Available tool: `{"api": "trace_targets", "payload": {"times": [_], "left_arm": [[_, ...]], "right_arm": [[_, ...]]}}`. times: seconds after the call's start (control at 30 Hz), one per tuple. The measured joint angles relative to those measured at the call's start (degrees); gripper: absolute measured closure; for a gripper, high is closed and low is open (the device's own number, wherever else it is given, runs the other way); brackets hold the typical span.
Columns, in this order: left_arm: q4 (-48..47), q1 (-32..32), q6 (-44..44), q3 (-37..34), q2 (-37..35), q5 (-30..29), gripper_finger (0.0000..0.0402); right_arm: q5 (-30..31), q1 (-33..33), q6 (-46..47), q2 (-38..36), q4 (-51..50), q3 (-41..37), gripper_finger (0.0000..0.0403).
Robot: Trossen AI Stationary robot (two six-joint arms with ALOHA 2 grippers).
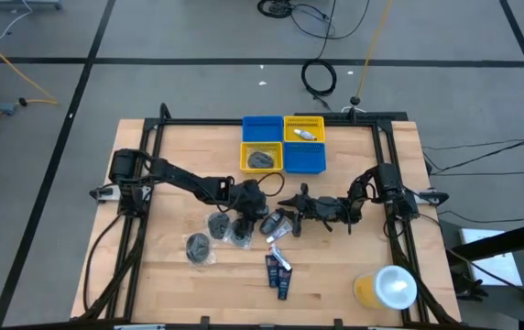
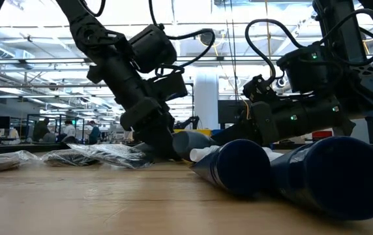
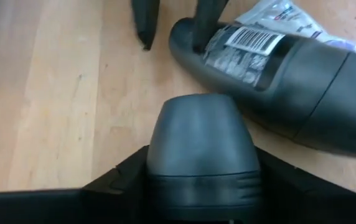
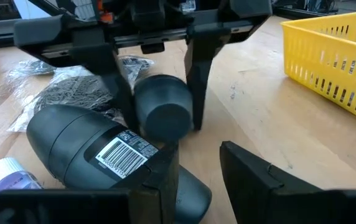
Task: Pick & Place Travel size toiletries
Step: Put the gray deodorant into the left blue bin
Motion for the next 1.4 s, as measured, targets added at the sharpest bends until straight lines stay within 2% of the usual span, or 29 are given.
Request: {"api": "trace_targets", "payload": {"times": [0.07,0.27,0.47,0.57,0.77,0.87,1.03,1.17,1.27,1.33,1.4], "left_arm": [[-0.38,0.06,-0.02,-0.06,-0.75,-0.7,0.0209],[-0.56,0.08,0.09,-0.21,-5.15,-5.51,0.0209],[5.46,0.82,6.03,-0.08,-11.01,-12.11,0.0162],[9.46,3.83,10.78,-0.05,-12.93,-12.35,0.0158],[13.23,12.34,13.64,1.49,-12.79,-8.09,0.0194],[12.1,14.52,11.96,1.46,-12.72,-2.32,0.0216],[11.74,14.08,7.88,1.45,-12.71,6.61,0.0234],[13.29,11.97,7.42,1.45,-12.65,13.1,0.0226],[19.15,10.43,4.08,1.45,-11.27,18.19,0.0213],[25.81,9.54,2.7,1.43,-9.93,19.11,0.0207],[30.72,8.52,1.16,1.45,-9.0,16.1,0.0202]], "right_arm": [[0.0,0.01,0.0,0.0,0.0,0.0,0.0293],[0.0,0.0,0.0,0.0,0.0,0.0,0.0293],[0.0,0.0,0.0,0.0,0.04,0.0,0.0293],[0.0,0.01,0.0,0.0,0.04,0.0,0.0293],[0.0,0.0,0.0,0.02,0.24,0.0,0.0293],[0.0,0.01,0.0,0.02,0.2,0.0,0.0293],[0.0,0.0,0.0,0.02,0.09,0.0,0.0293],[-0.08,0.0,0.0,0.02,0.09,0.0,0.0293],[-0.23,0.33,-0.2,0.02,0.43,0.0,0.0293],[-0.03,0.92,-1.24,-0.03,0.85,-0.14,0.0293],[0.34,1.5,-2.11,-1.53,0.36,-1.35,0.0293]]}}
